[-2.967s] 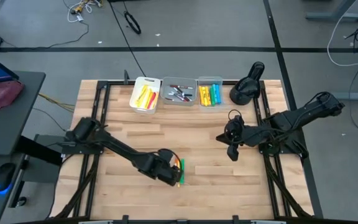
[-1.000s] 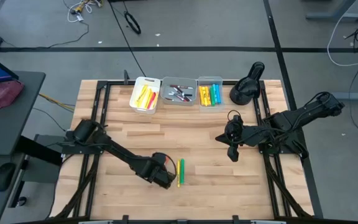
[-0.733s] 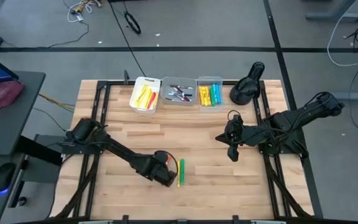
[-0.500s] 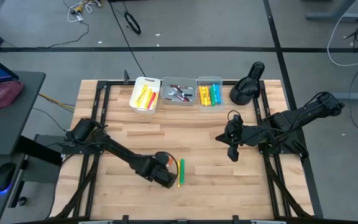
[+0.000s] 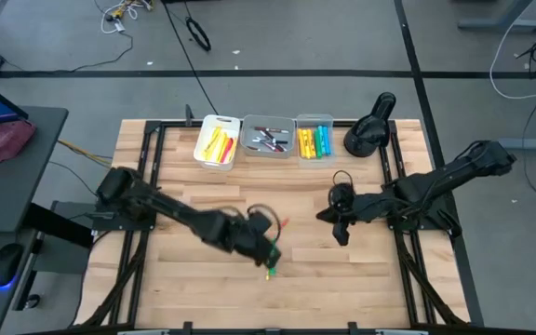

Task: Pick & Place Markers
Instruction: Put the orange marker pen into the gray bin

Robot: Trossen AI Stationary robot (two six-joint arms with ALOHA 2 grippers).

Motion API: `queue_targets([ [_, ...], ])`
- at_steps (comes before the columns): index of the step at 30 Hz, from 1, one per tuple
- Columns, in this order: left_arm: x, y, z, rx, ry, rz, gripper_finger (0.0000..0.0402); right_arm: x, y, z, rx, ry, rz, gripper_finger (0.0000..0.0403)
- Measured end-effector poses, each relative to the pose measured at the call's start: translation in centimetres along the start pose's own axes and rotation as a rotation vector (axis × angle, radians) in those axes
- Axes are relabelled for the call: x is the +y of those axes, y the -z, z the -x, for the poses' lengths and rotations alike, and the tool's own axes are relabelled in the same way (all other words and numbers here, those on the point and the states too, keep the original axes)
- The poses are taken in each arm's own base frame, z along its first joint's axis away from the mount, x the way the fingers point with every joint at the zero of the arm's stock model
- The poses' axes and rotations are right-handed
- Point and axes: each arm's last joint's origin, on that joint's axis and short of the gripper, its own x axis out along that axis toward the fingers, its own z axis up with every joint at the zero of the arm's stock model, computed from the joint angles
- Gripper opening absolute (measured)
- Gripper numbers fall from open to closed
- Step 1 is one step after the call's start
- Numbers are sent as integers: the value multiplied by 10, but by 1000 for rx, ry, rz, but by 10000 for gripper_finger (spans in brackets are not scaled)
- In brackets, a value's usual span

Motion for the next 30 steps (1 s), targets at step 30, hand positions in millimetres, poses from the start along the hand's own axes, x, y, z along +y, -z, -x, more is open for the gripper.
queue_targets([
  [30, -22, -99, 43, -328, 353, -172, 29, -12, -21, 25, -486, -334, -128, 52],
])
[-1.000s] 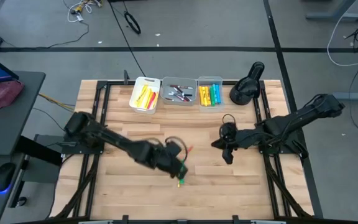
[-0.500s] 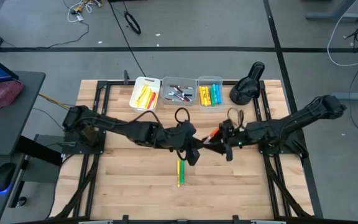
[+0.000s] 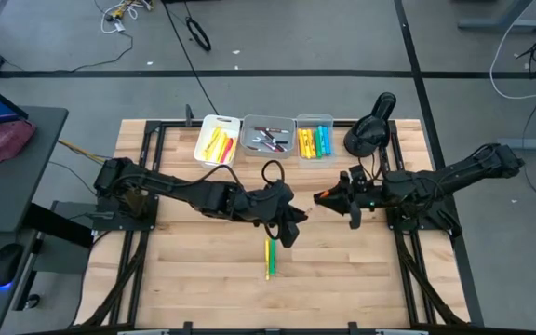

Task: Pick & Place Markers
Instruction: Put the orange marker pen into the gray bin

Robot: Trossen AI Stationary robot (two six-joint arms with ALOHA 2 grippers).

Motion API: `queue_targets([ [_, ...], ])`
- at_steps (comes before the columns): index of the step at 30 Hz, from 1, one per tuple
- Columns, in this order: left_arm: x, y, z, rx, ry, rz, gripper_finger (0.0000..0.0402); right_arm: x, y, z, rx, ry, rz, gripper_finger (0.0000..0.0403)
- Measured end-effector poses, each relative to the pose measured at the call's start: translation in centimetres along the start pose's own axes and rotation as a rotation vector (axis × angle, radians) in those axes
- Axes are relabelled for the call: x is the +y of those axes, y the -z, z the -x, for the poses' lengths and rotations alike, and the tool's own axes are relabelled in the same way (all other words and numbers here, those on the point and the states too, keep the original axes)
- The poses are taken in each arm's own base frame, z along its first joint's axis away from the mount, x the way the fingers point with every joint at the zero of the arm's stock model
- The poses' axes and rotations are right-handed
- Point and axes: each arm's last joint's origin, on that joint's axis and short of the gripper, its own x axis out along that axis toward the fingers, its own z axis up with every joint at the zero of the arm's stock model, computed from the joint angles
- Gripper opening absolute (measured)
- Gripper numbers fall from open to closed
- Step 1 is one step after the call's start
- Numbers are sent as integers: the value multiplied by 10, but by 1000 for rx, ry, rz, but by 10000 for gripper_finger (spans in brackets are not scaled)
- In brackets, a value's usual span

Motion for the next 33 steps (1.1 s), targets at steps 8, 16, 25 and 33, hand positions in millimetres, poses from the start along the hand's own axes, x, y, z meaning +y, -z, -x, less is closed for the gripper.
queue_targets([
  [8, 2, -1, 0, -27, -31, 5, 109, 0, 1, 0, 12, -1, 6, 24],
  [16, 29, 9, -1, 199, -172, -44, 219, 15, -32, 11, 137, 240, 119, 24],
  [25, 56, 12, 11, 355, -319, -177, 255, 4, -74, -8, 254, 521, 273, 24],
  [33, 97, 18, 48, 252, -247, -117, 217, -24, -99, -56, 337, 588, 310, 23],
])
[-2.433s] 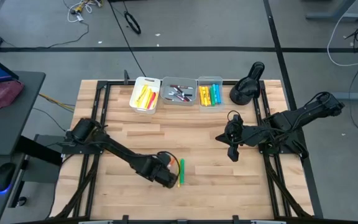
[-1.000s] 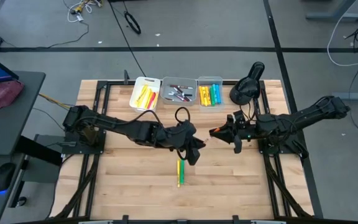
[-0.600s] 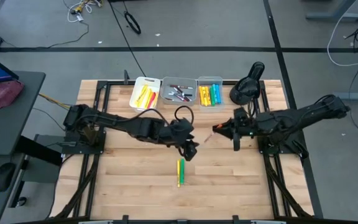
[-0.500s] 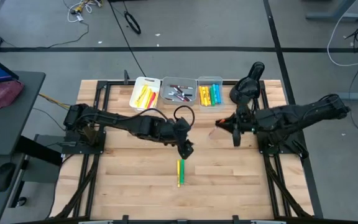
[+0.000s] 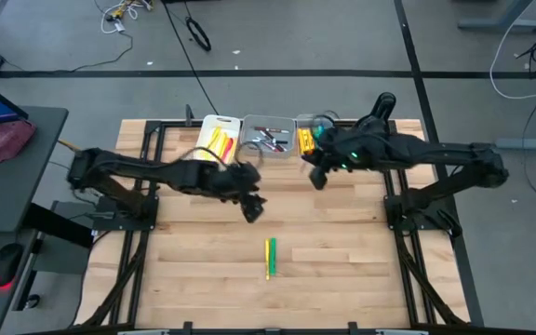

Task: Pick & Place Markers
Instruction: Put the orange marker pen into the gray bin

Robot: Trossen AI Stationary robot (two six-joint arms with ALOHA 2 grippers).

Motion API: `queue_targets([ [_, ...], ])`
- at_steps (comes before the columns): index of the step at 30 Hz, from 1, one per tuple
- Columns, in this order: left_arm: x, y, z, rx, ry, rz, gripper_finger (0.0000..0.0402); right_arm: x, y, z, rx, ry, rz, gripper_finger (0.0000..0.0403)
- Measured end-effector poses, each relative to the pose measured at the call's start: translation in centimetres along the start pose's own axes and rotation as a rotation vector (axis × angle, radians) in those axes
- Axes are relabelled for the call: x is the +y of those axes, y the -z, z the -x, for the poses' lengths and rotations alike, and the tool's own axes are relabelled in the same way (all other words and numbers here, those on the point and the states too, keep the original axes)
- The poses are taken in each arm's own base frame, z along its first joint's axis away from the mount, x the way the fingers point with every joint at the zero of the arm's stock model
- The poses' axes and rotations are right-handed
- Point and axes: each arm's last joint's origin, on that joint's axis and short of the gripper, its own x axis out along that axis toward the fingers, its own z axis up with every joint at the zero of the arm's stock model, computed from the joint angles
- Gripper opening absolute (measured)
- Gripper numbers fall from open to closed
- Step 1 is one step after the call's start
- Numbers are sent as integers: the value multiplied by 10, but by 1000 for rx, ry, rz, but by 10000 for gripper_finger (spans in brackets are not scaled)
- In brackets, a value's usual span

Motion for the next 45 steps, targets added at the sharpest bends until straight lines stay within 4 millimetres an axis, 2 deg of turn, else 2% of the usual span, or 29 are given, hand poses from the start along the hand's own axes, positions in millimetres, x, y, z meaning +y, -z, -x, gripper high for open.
queue_targets([
  [6, 34, 14, 18, -111, 70, 84, 205, -12, -28, -44, 60, 19, 9, 23],
  [11, 48, 17, 32, -127, 67, 109, 204, -28, -44, -82, 94, 91, -9, 23],
  [16, 49, 12, 50, -163, 157, 72, 204, -48, -45, -127, 168, 164, -29, 23],
  [22, 51, 12, 77, -199, 225, 58, 204, -70, -32, -171, 245, 230, -38, 23],
  [30, 55, 14, 102, -243, 239, 42, 204, -96, -18, -205, 285, 335, -28, 34],
  [39, 57, 17, 101, -227, 183, 72, 204, -112, -6, -231, 321, 334, -14, 36],
  [45, 61, 20, 99, -212, 127, 85, 204, -114, 1, -241, 343, 315, -9, 49],
])
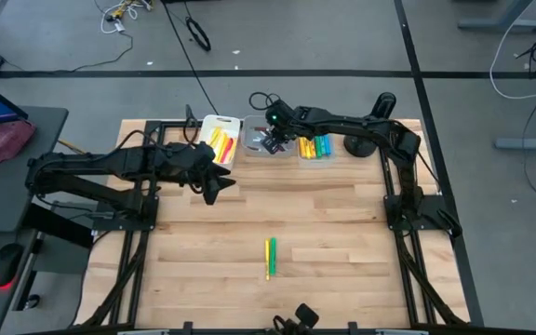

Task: Pick & Place Markers
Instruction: Put the orange marker pen into the gray bin, then put the yellow pen into the white bin

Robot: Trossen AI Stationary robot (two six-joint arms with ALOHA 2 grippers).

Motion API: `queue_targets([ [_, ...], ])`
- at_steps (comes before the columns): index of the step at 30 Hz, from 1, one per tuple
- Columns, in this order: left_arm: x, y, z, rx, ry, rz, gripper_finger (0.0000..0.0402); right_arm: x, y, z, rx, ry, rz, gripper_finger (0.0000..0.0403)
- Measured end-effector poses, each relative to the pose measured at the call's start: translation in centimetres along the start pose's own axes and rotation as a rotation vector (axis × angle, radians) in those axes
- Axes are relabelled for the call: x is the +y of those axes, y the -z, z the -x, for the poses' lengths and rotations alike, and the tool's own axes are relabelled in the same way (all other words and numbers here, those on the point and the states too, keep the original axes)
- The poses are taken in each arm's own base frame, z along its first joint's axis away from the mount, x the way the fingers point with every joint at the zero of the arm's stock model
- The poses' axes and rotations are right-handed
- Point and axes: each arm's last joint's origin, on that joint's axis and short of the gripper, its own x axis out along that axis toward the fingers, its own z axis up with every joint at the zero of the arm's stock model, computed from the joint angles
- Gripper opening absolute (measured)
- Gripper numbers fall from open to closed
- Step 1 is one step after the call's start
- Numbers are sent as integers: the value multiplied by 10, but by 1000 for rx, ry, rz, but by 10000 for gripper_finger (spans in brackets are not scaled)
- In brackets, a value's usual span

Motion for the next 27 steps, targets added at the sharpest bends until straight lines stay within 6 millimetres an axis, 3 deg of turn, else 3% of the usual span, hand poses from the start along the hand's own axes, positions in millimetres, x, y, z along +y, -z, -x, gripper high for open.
queue_targets([
  [7, 3, 5, 0, 50, -32, 14, 204, 1, 2, 0, 23, -16, -89, 100],
  [13, 5, 5, 0, 24, -92, 11, 204, -5, -5, 33, -13, -67, -153, 139],
  [19, 6, 5, -4, 10, -139, -1, 204, -1, -6, 93, -57, -109, -144, 146],
  [27, 5, 11, -25, 82, -144, -13, 204, 42, 17, 188, -138, -261, -9, 126],
])
